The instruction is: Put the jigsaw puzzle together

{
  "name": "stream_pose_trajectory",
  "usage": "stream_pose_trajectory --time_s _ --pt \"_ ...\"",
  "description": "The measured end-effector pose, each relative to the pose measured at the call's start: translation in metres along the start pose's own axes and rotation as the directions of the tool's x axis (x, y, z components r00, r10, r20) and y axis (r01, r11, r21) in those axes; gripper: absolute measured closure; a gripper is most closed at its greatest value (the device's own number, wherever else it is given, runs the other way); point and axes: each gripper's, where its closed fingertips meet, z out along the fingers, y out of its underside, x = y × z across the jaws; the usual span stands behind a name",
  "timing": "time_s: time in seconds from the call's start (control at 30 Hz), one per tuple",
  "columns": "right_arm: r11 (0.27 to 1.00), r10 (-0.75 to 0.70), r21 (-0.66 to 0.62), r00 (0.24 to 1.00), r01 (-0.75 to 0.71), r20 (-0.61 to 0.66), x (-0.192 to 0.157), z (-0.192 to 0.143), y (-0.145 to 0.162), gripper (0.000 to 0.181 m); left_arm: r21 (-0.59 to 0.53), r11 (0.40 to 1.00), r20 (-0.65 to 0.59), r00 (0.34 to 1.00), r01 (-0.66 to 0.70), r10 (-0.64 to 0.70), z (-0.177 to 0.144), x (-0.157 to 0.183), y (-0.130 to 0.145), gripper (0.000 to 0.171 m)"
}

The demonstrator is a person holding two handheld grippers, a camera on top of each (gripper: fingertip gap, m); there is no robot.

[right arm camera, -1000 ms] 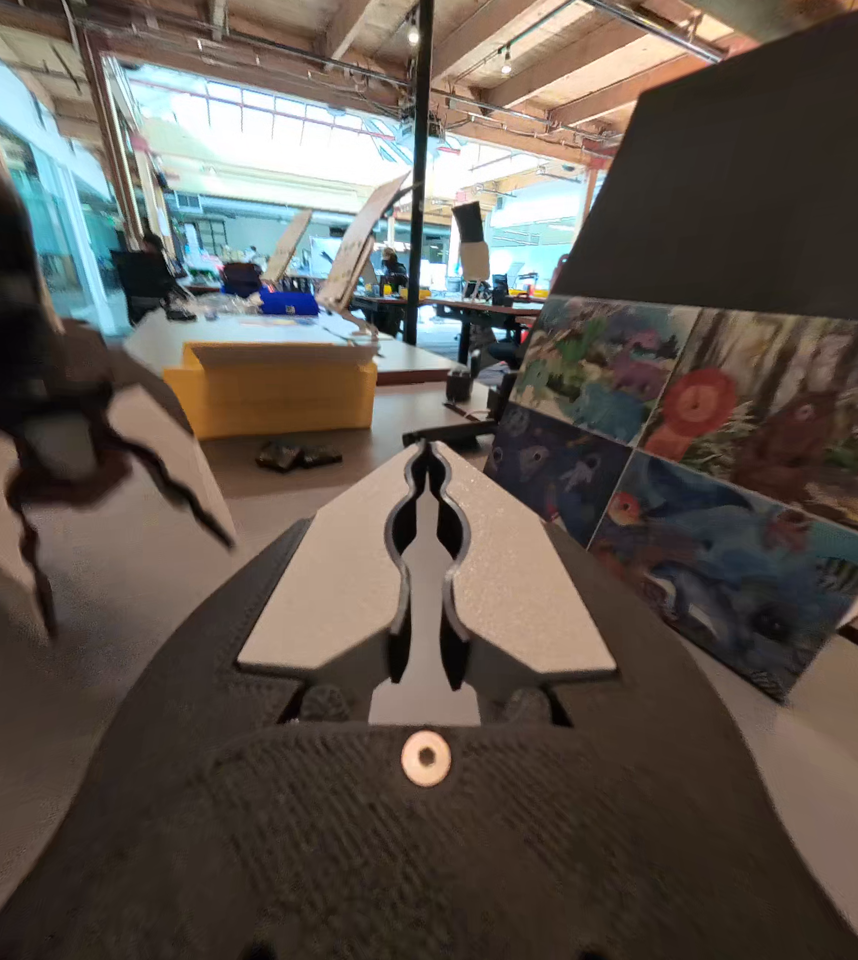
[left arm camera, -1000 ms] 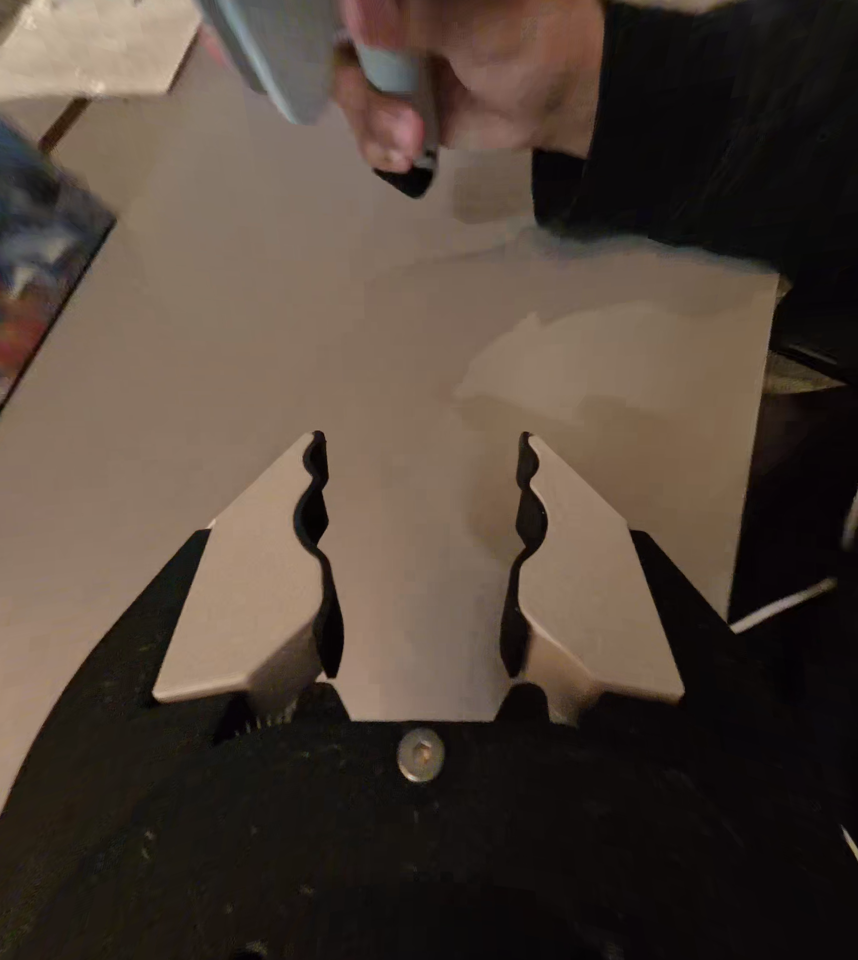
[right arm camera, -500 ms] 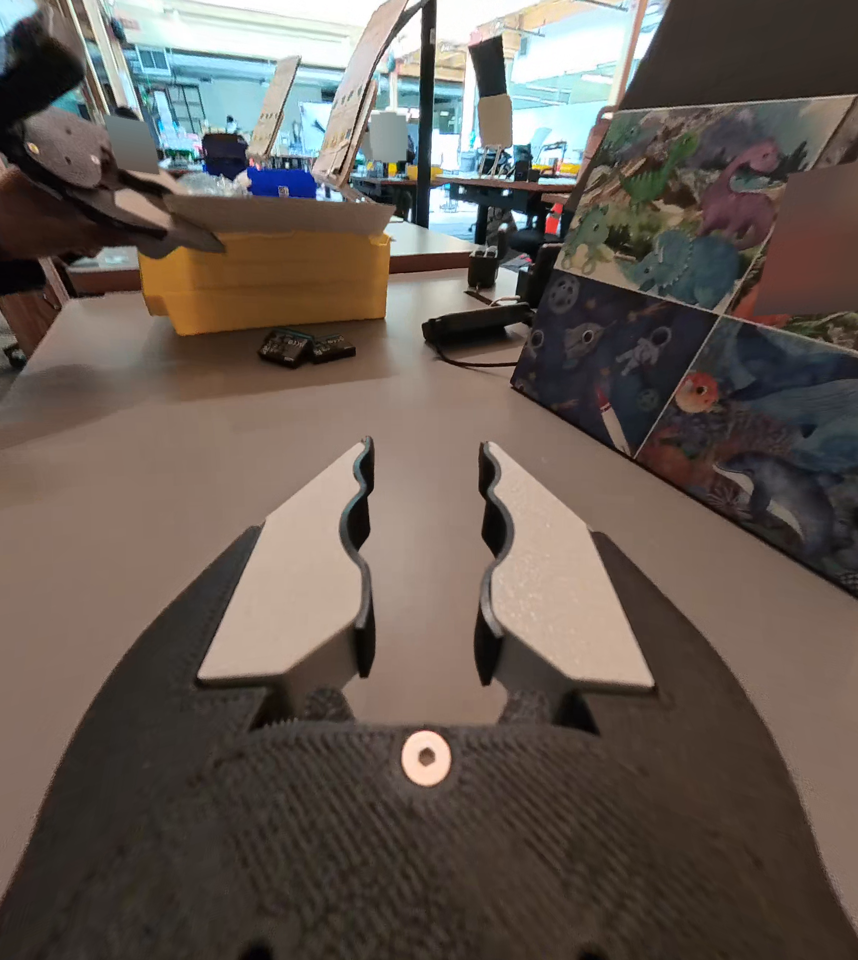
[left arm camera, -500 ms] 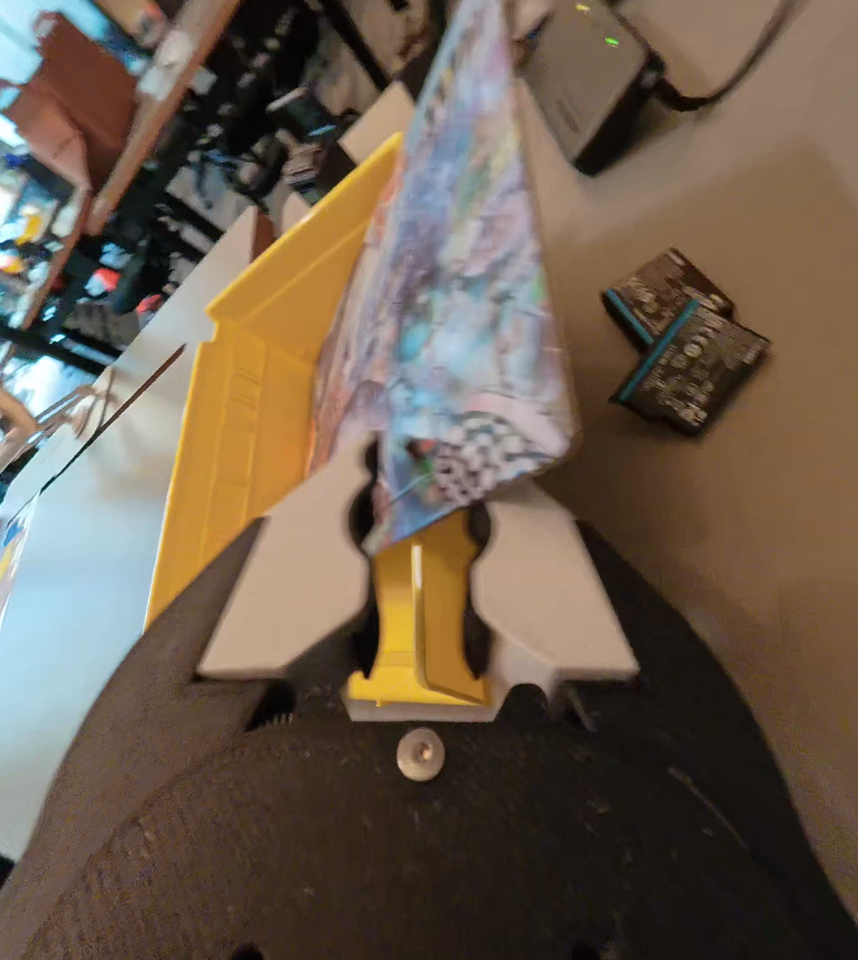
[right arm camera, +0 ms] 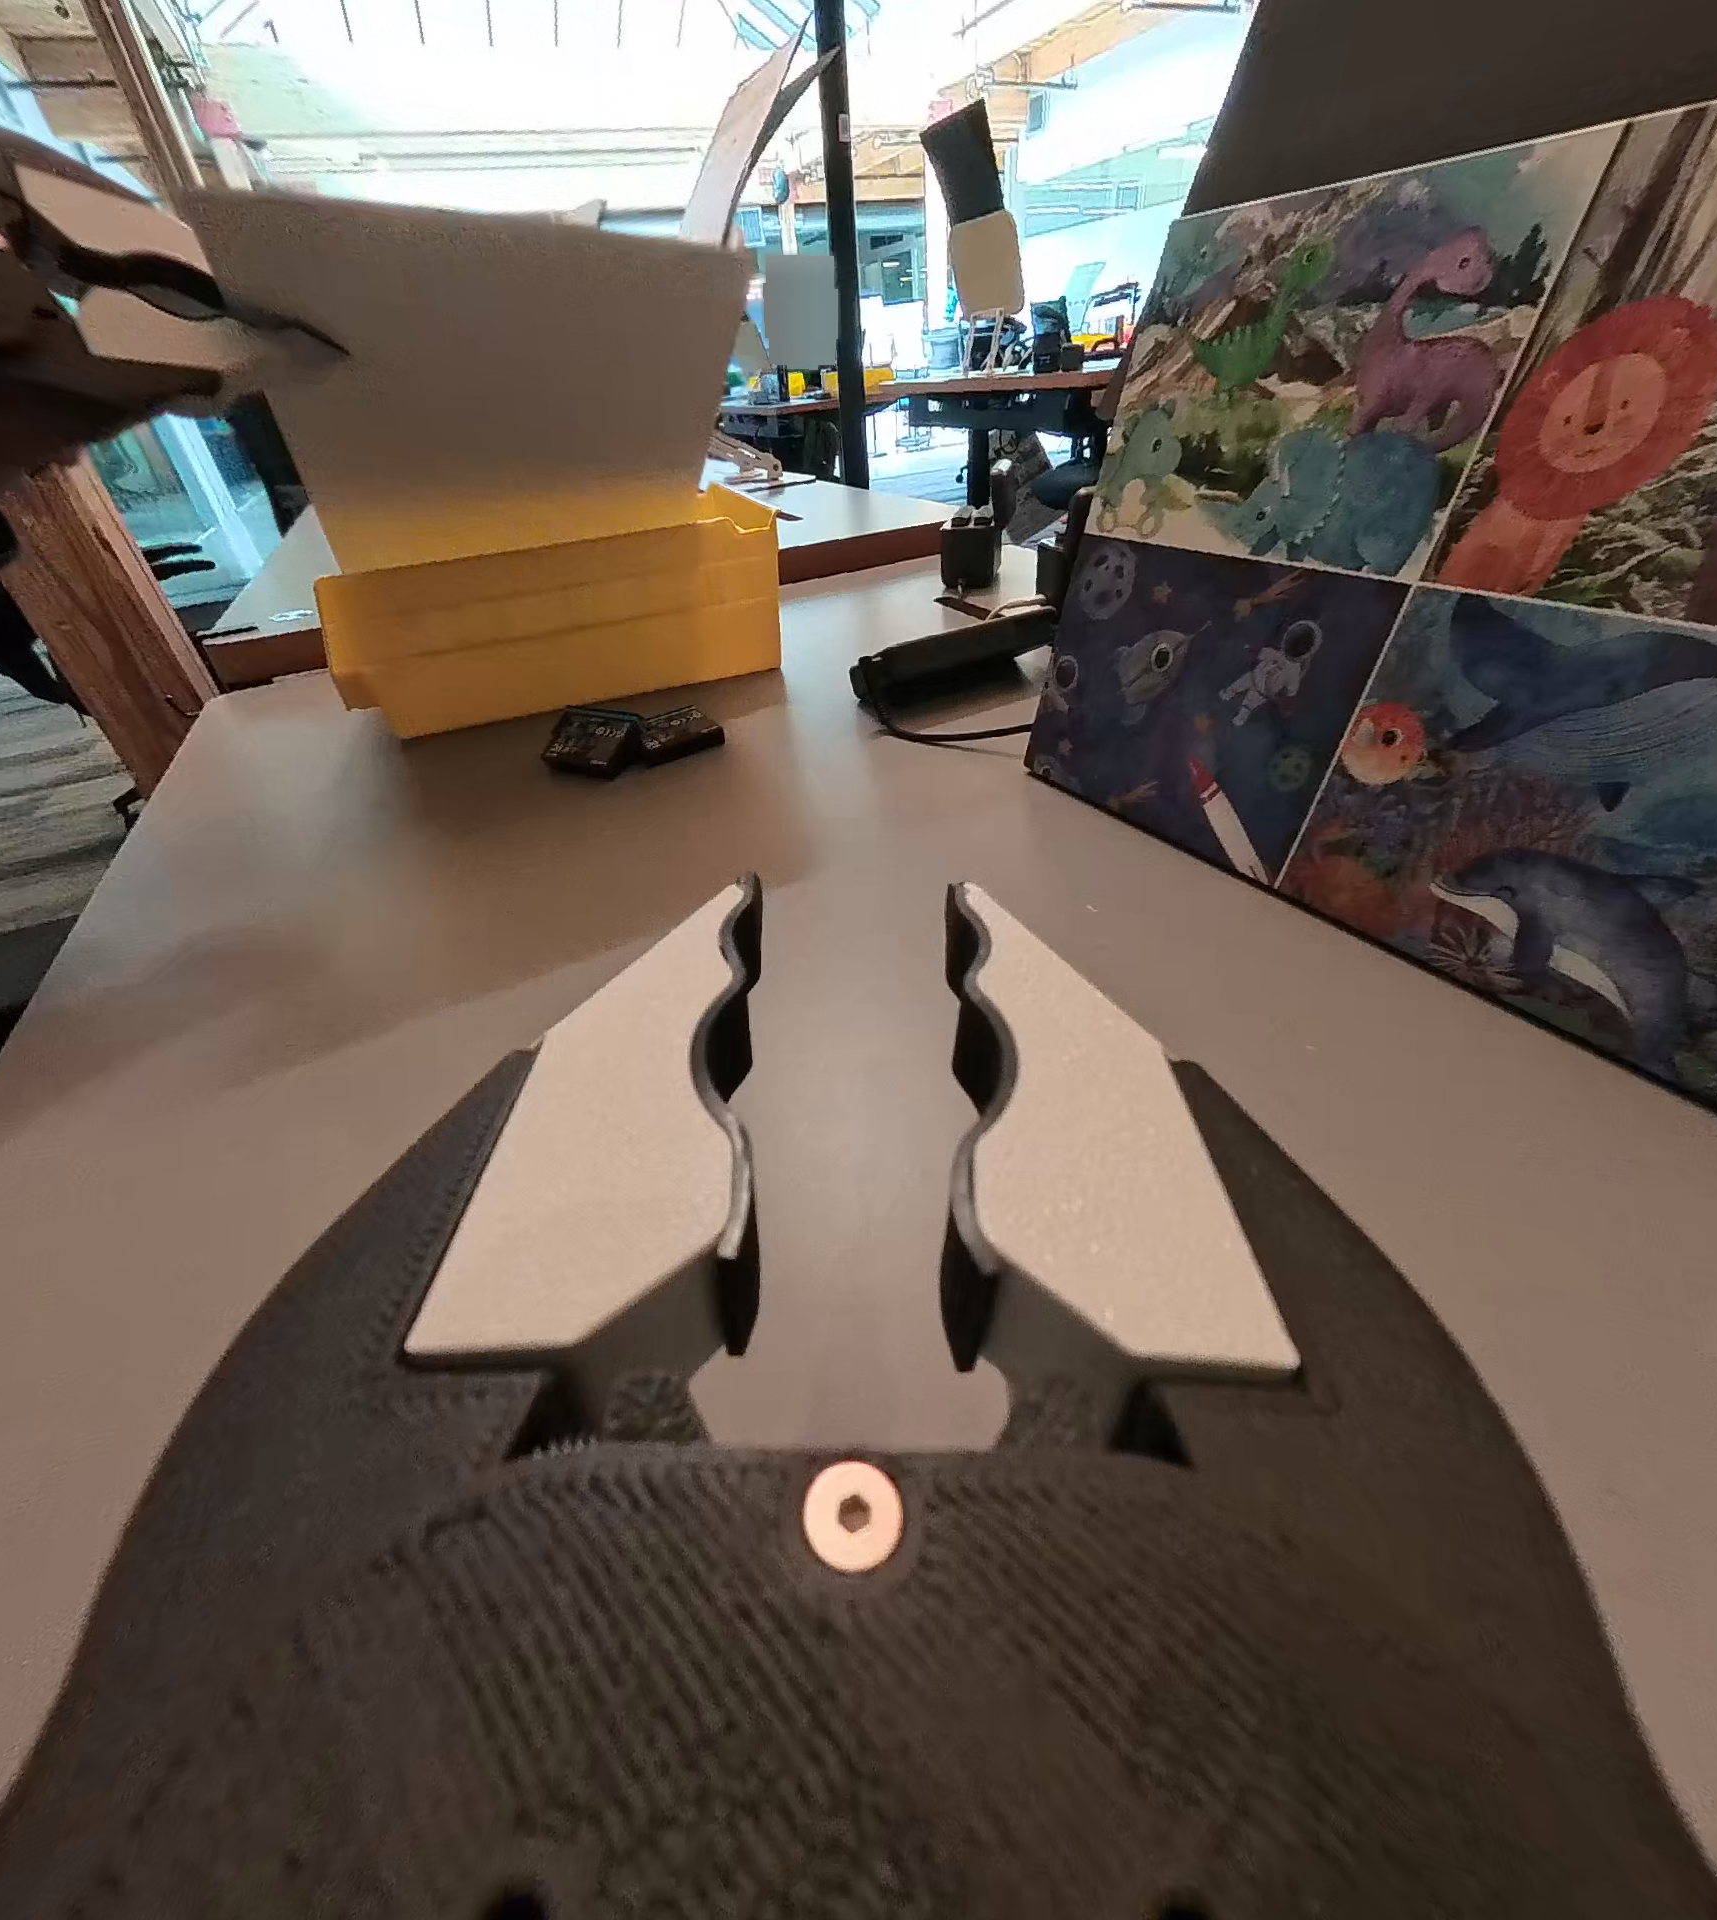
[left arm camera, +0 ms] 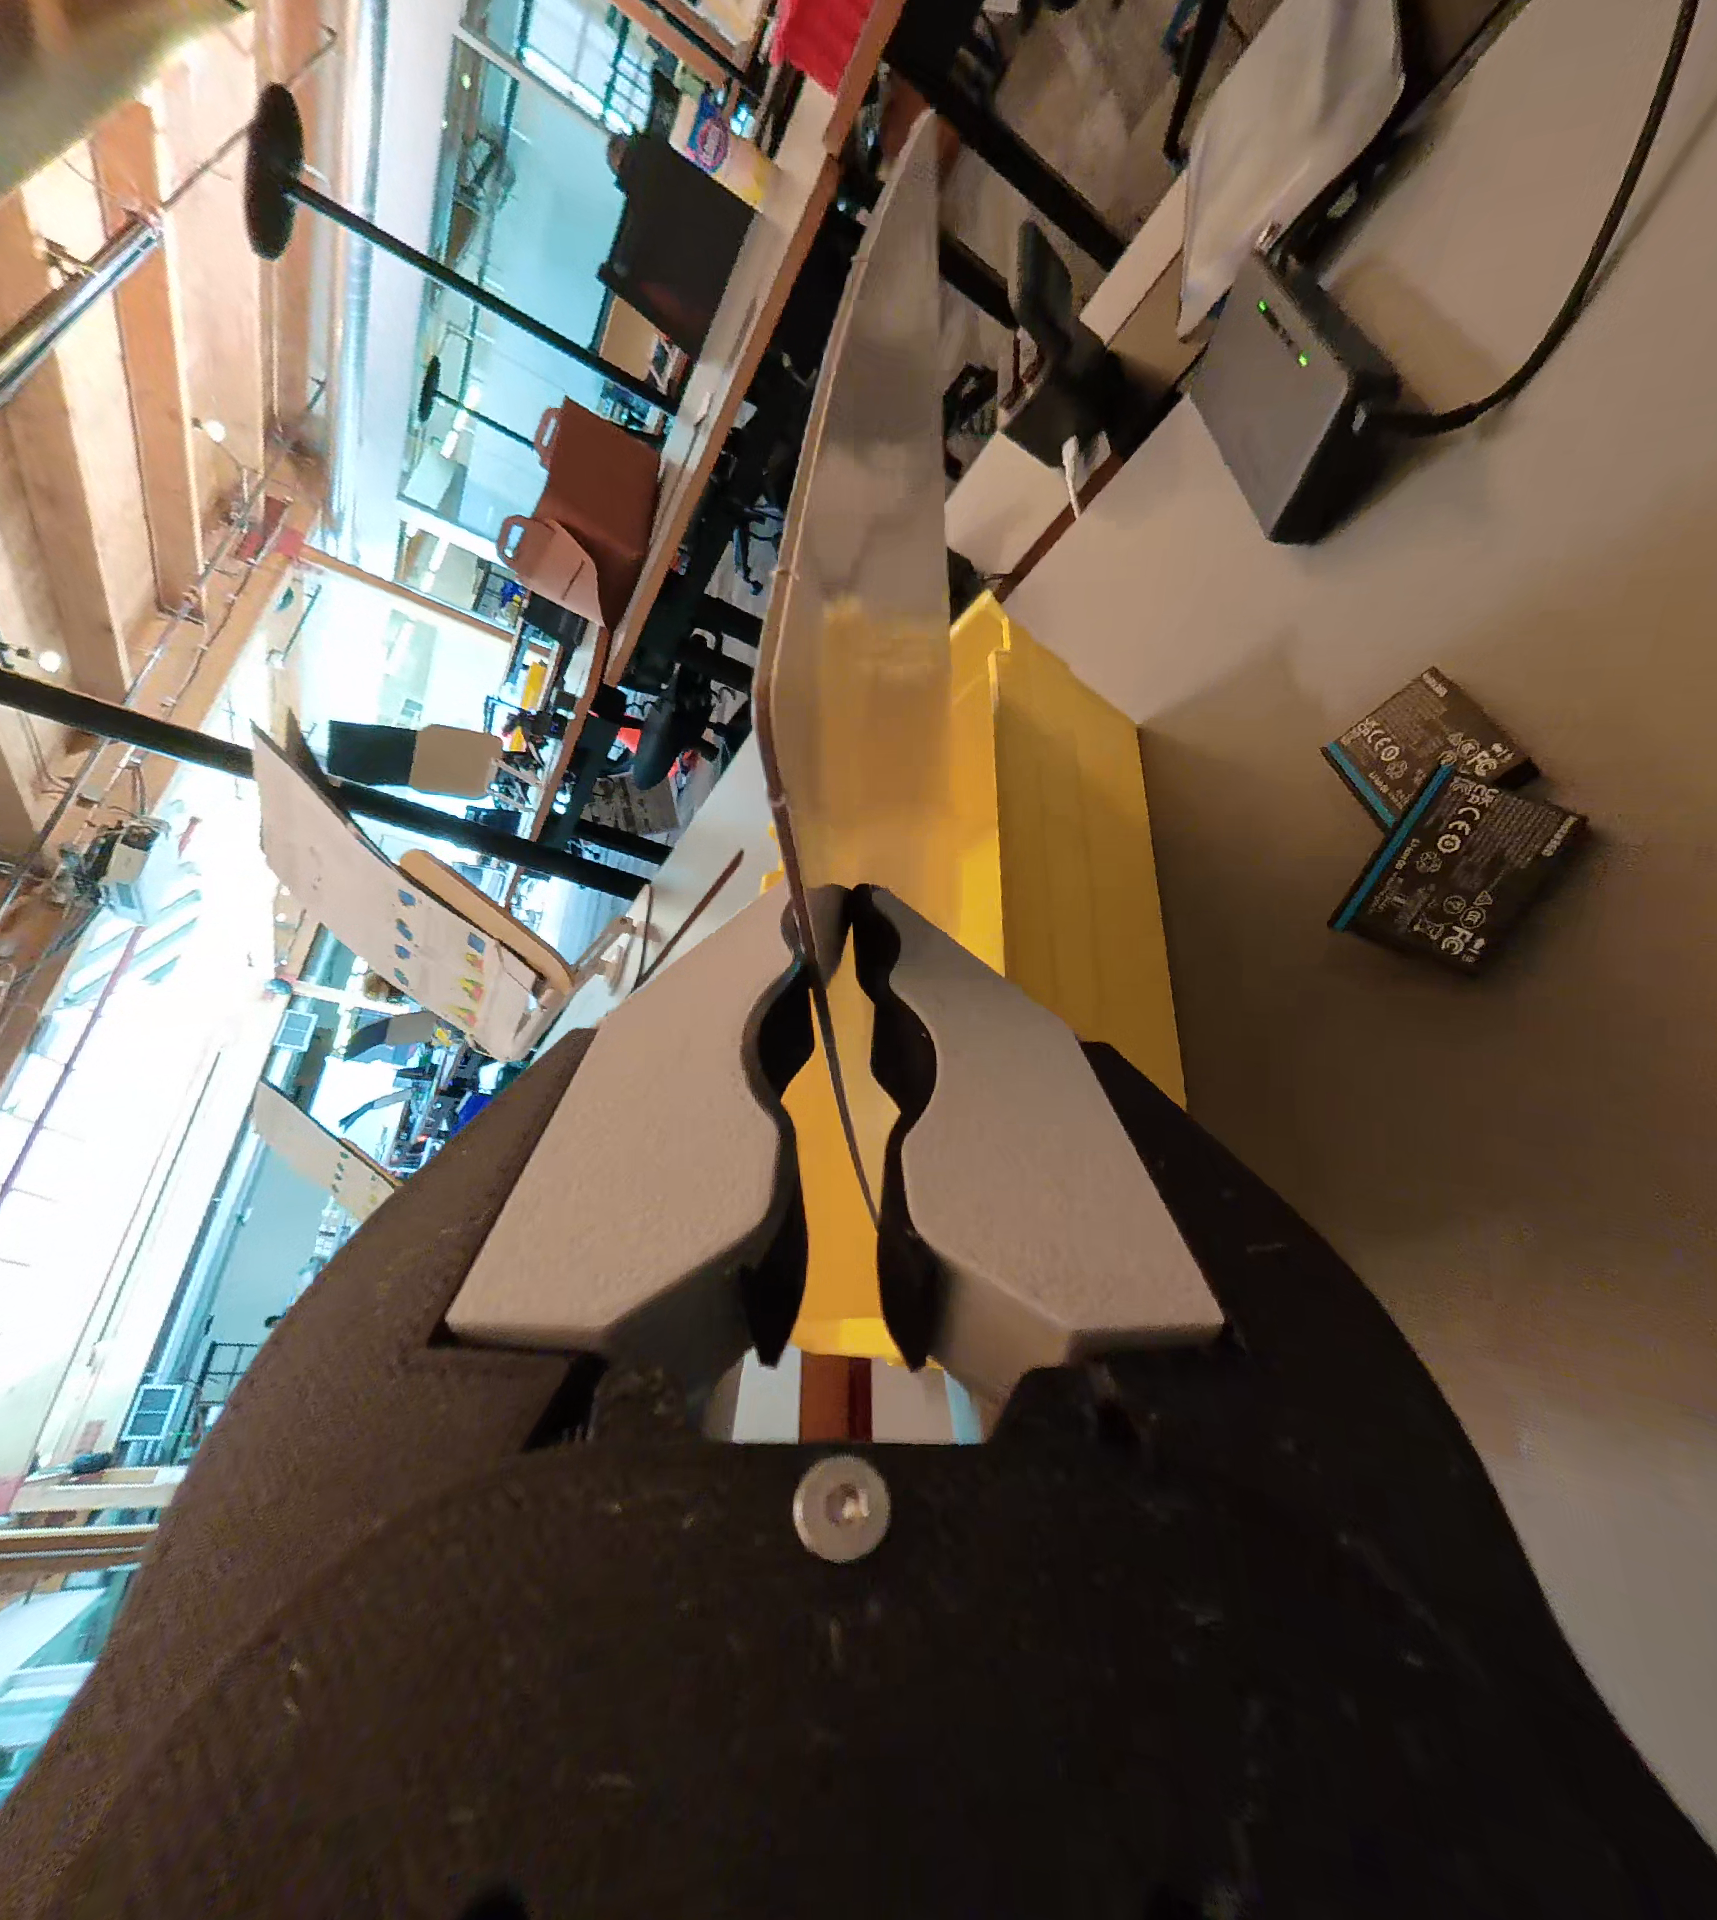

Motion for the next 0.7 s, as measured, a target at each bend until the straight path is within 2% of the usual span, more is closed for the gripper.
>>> stream_pose_trajectory --time_s 0.23,0.37,0.47,0.57,0.7 --pt "1.0 0.003 -0.002 1.0 -0.003 0.006 0.0 0.0 0.0 0.149 0.074 0.997 0.05 0.998 -0.026 0.023 -0.037 -0.011 -0.032 0.171" --pt "1.0 0.024 0.01 1.0 -0.024 0.005 0.003 -0.002 -0.001 0.151 0.142 0.99 0.018 1.0 -0.02 0.018 -0.058 0.001 -0.06 0.171" --pt "0.998 0.053 0.032 0.999 -0.052 -0.006 0.009 -0.006 -0.004 0.152 0.273 0.962 -0.127 0.992 0.024 0.011 -0.087 0.042 -0.101 0.171" --pt "0.993 0.099 0.069 0.994 -0.096 -0.054 0.027 -0.016 -0.008 0.155 0.409 0.911 -0.123 0.987 -0.042 0.101 -0.126 0.086 -0.144 0.171" --pt "0.969 0.202 0.161 0.975 -0.186 -0.09 0.05 -0.036 -0.019 0.158 0.529 0.849 -0.204 0.972 0.006 0.12 -0.169 0.143 -0.187 0.171"
